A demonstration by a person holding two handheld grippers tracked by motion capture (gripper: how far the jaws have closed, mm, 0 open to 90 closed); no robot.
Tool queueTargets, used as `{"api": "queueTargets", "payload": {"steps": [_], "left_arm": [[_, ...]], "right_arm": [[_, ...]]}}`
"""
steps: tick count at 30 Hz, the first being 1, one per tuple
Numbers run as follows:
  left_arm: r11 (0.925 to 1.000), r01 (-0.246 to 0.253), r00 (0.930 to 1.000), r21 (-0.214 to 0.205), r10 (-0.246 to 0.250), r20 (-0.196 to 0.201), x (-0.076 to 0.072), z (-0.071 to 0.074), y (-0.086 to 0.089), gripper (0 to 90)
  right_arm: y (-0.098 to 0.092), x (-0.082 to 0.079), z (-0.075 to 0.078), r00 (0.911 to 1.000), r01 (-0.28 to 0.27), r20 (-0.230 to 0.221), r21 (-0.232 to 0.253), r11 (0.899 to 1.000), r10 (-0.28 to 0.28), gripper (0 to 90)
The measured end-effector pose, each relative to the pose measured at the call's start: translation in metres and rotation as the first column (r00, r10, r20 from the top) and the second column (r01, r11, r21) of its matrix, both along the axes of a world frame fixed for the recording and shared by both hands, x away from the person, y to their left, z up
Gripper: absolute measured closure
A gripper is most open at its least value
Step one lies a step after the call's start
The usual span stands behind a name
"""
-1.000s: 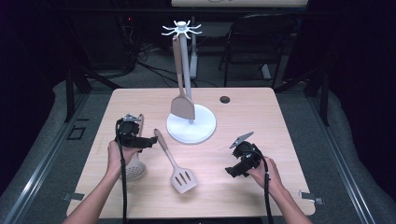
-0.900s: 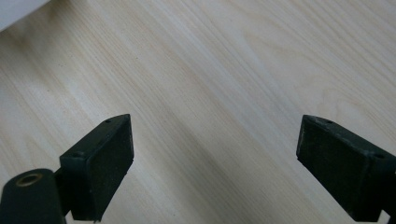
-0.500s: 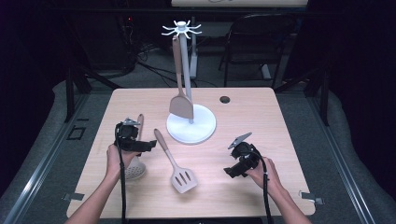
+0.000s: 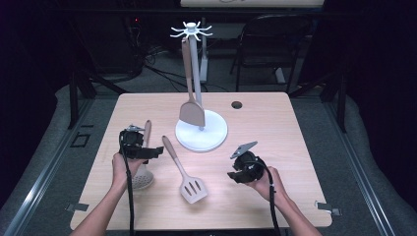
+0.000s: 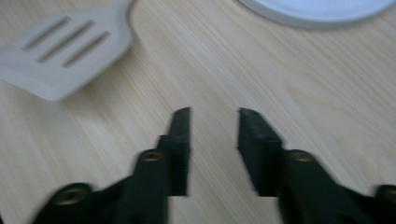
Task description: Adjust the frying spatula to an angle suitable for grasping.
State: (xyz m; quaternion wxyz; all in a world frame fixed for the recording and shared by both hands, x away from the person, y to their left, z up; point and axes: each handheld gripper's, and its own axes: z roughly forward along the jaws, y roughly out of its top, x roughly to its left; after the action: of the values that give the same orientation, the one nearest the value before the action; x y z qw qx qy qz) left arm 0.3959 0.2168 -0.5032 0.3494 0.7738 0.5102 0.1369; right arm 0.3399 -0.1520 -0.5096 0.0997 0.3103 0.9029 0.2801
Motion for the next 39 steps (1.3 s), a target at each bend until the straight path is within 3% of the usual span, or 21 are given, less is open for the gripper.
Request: {"api": "queueTargets", "payload": {"steps": [2, 6, 11, 14, 19, 25, 27, 31, 32, 36, 39], "left_arm": [[1.0, -0.002, 1.0, -0.005, 0.002, -0.004, 0.0, 0.0, 0.0, 14.3], [0.9998, -0.008, 0.9999, -0.017, 0.007, -0.015, 0.002, -0.003, 0.001, 14.4], [0.9999, 0.005, 0.9997, -0.013, -0.005, -0.023, 0.002, -0.003, 0.001, 12.7], [0.9999, 0.005, 0.9997, -0.011, -0.006, -0.024, 0.002, -0.004, -0.001, 12.5], [0.9999, 0.008, 0.9999, -0.01, -0.008, -0.014, 0.002, -0.004, -0.004, 13.8], [0.9996, 0.026, 0.9993, -0.009, -0.026, -0.027, 0.002, -0.006, -0.01, 14.0], [0.9993, 0.036, 0.9987, -0.008, -0.036, -0.037, 0.002, -0.009, -0.013, 14.2], [0.9984, 0.054, 0.9965, -0.017, -0.055, -0.063, 0.005, -0.015, -0.022, 14.6], [0.9982, 0.056, 0.9959, -0.023, -0.057, -0.07, 0.006, -0.016, -0.024, 14.8], [0.998, 0.054, 0.9948, -0.032, -0.056, -0.085, 0.013, -0.02, -0.034, 15.4], [0.9984, 0.055, 0.9939, -0.014, -0.056, -0.095, 0.019, -0.023, -0.038, 16.4]], "right_arm": [[0.011, -0.005, 0.004, 0.9995, -0.03, 0.012, 0.027, 0.999, 0.03, 90.0], [0.037, -0.015, 0.006, 0.9956, -0.093, 0.024, 0.066, 0.994, 0.091, 90.0], [0.068, -0.025, 0.002, 0.9875, -0.157, 0.003, 0.111, 0.981, 0.158, 90.0], [0.079, -0.033, -0.003, 0.9796, -0.2, 0.007, 0.109, 0.974, 0.201, 90.0], [0.087, -0.038, -0.01, 0.9692, -0.24, -0.03, 0.098, 0.966, 0.244, 90.0], [0.092, -0.039, -0.025, 0.9578, -0.278, -0.064, 0.043, 0.96, 0.28, 90.0], [0.093, -0.039, -0.032, 0.9554, -0.282, -0.075, 0.05, 0.958, 0.286, 90.0], [0.096, -0.038, -0.046, 0.9511, -0.283, -0.122, 0.018, 0.959, 0.284, 90.0], [0.095, -0.037, -0.049, 0.9517, -0.28, -0.121, 0.033, 0.959, 0.282, 90.0], [0.094, -0.035, -0.049, 0.9489, -0.284, -0.131, 0.043, 0.958, 0.287, 90.0], [0.093, -0.034, -0.049, 0.9485, -0.284, -0.135, 0.039, 0.958, 0.286, 90.0]]}}
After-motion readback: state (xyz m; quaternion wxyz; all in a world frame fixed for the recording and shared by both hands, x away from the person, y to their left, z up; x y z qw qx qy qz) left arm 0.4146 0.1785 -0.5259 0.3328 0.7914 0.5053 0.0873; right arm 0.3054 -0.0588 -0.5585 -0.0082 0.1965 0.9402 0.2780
